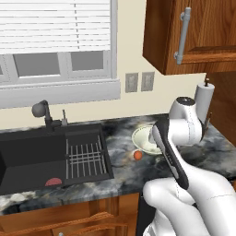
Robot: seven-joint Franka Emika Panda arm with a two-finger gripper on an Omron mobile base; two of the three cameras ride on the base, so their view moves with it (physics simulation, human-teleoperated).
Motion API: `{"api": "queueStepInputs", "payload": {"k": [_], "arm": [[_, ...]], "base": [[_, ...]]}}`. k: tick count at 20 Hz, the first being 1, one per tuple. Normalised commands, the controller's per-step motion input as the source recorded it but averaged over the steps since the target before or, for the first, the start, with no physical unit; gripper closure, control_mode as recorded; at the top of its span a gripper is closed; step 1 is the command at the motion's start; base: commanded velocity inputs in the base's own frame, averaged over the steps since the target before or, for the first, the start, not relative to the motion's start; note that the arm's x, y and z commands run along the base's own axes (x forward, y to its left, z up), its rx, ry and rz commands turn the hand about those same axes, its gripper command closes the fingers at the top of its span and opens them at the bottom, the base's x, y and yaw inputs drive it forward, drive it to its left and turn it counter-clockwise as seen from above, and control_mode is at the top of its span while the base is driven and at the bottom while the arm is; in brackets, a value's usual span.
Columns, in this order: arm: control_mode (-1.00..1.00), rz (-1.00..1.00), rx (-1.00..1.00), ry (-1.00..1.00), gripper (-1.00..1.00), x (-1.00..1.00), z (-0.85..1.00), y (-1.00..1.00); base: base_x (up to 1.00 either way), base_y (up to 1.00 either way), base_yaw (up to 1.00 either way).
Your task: Gather the eggs and milk located in the vicinity of the sink area and place them right next to the bowl.
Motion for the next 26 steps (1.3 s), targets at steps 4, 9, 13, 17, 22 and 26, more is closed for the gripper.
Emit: {"api": "queueStepInputs", "payload": {"k": [4,9,13,17,22,26], "arm": [[-1.0,0.0,0.0,0.0,-1.0,0.0,0.0,0.0],[1.0,0.0,0.0,0.0,-1.0,0.0,0.0,0.0],[1.0,0.0,0.0,0.0,-1.0,0.0,0.0,0.0],[1.0,0.0,0.0,0.0,-1.0,0.0,0.0,0.0],[1.0,0.0,0.0,0.0,-1.0,0.0,0.0,0.0],[1.0,0.0,0.0,0.0,-1.0,0.0,0.0,0.0]], "base": [[0.0,0.0,0.0],[-0.34,0.13,0.02],[-0.74,0.45,0.09],[-0.63,0.67,0.2],[-0.14,1.0,0.24],[0.11,1.0,0.14]]}}
